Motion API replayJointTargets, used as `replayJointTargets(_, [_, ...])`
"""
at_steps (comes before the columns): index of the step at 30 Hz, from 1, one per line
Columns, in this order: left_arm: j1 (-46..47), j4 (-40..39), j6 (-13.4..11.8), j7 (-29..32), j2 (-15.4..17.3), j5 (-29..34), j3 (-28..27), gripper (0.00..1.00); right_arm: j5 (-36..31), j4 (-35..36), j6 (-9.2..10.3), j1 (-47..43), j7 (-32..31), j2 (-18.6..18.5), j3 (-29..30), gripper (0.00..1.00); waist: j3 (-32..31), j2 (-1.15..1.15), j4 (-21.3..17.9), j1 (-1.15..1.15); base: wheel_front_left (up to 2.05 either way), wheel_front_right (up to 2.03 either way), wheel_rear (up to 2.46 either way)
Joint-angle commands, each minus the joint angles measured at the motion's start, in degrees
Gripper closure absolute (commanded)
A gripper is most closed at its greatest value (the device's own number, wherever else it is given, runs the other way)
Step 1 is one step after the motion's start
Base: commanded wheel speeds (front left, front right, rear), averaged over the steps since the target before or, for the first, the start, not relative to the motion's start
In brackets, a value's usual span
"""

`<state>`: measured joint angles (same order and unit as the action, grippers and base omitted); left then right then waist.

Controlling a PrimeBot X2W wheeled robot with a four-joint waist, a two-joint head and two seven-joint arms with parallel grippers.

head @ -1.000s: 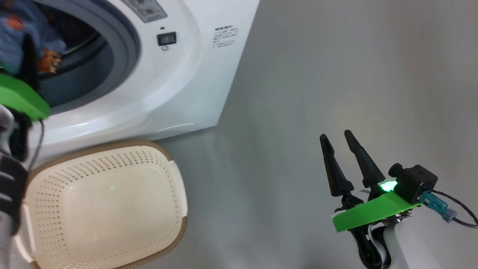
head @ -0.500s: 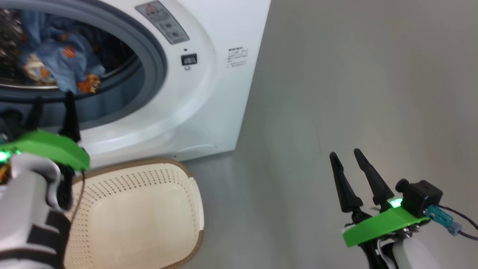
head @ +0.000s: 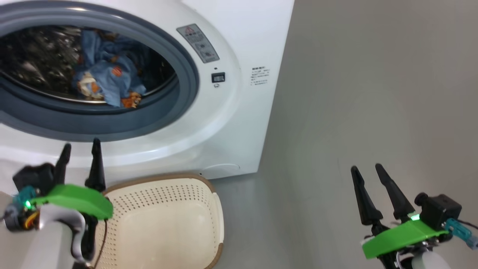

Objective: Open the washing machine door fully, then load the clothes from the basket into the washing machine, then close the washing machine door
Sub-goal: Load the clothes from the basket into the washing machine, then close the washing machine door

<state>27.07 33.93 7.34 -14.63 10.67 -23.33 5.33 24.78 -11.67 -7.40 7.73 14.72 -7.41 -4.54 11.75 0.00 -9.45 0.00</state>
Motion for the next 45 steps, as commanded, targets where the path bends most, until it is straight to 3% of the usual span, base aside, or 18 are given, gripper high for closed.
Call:
replayJointTargets(1, [-1.19,-2.25,0.14,-0.37,1.27,0.48,-2.52,0.00,-0.11,1.31,-0.09,-1.45,0.28,-0.86,-0.82,0.00,-1.95,0.00,1.49,0.00,0.00,0.00,0.00])
replayJointTargets(10, [-11.19,-8.88,0.14,-0.37,-1.09,3.00,-5.20,0.00,0.28,1.25,-0.09,-4.37,0.28,-2.64,-0.06,0.00,-5.51,0.00,2.94,0.00,0.00,0.00,0.00])
replayJointTargets(21, [-20.76,-15.07,0.14,-0.37,-1.31,4.22,-7.83,0.00,0.45,1.57,-0.09,-7.43,0.28,-3.52,1.19,0.00,-8.15,0.00,3.93,0.00,0.00,0.00,0.00])
replayJointTargets(45, [-22.50,-17.17,0.14,-0.37,-1.73,4.43,-9.05,0.00,0.18,1.83,-0.09,-7.78,0.28,-3.07,1.68,0.00,-8.11,0.00,3.70,0.00,-0.07,0.07,0.00])
